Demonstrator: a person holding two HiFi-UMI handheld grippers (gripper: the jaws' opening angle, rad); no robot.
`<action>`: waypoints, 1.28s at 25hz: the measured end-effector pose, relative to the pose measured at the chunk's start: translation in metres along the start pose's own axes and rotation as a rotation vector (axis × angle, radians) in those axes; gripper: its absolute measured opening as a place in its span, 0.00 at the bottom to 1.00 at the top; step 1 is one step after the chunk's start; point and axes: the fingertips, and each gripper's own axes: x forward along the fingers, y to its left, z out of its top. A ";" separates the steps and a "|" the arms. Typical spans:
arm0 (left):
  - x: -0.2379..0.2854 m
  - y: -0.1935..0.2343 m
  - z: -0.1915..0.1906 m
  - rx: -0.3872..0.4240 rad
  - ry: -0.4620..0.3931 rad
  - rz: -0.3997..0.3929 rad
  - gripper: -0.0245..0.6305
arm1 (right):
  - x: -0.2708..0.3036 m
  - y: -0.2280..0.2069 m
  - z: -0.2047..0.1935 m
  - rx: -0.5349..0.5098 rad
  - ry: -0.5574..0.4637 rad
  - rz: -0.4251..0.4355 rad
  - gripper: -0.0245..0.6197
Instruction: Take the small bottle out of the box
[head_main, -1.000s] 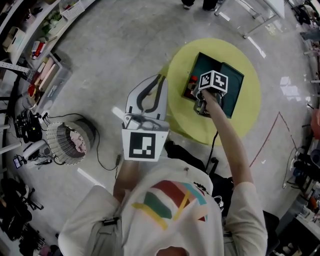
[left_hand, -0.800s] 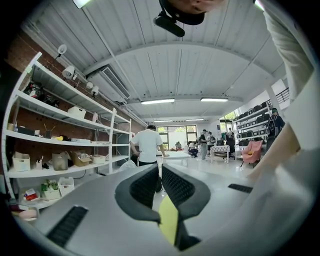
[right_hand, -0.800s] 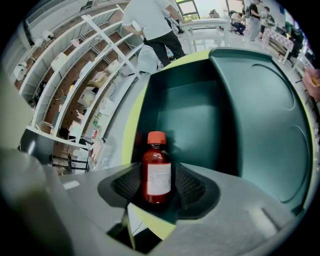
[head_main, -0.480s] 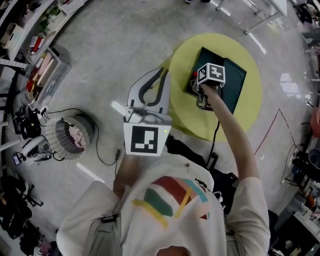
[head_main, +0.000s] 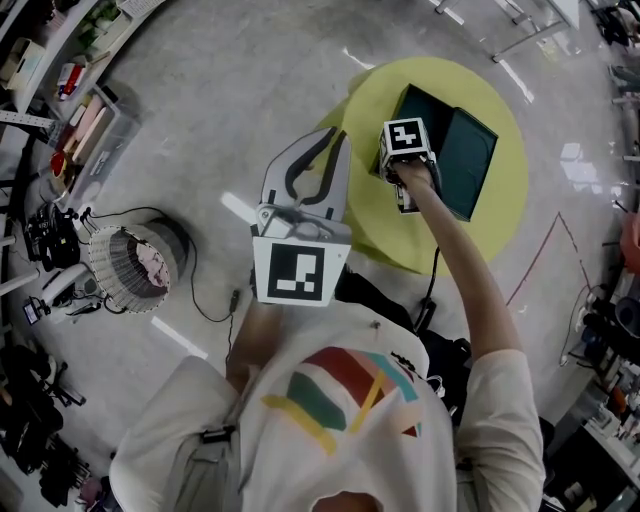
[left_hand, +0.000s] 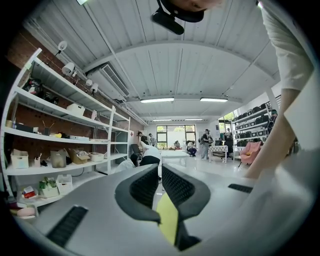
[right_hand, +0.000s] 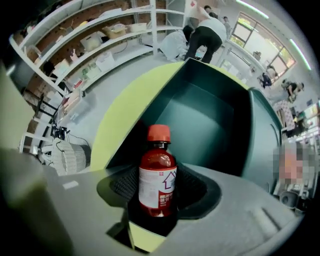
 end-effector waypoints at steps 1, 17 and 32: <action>0.000 0.000 -0.001 -0.003 0.002 0.001 0.06 | 0.001 0.000 0.000 -0.021 0.002 -0.011 0.37; -0.008 0.001 0.000 -0.011 0.007 0.031 0.06 | -0.003 0.001 -0.001 -0.059 -0.032 -0.040 0.37; -0.023 -0.004 0.028 0.060 -0.038 0.033 0.06 | -0.082 -0.014 0.054 0.057 -0.377 0.065 0.37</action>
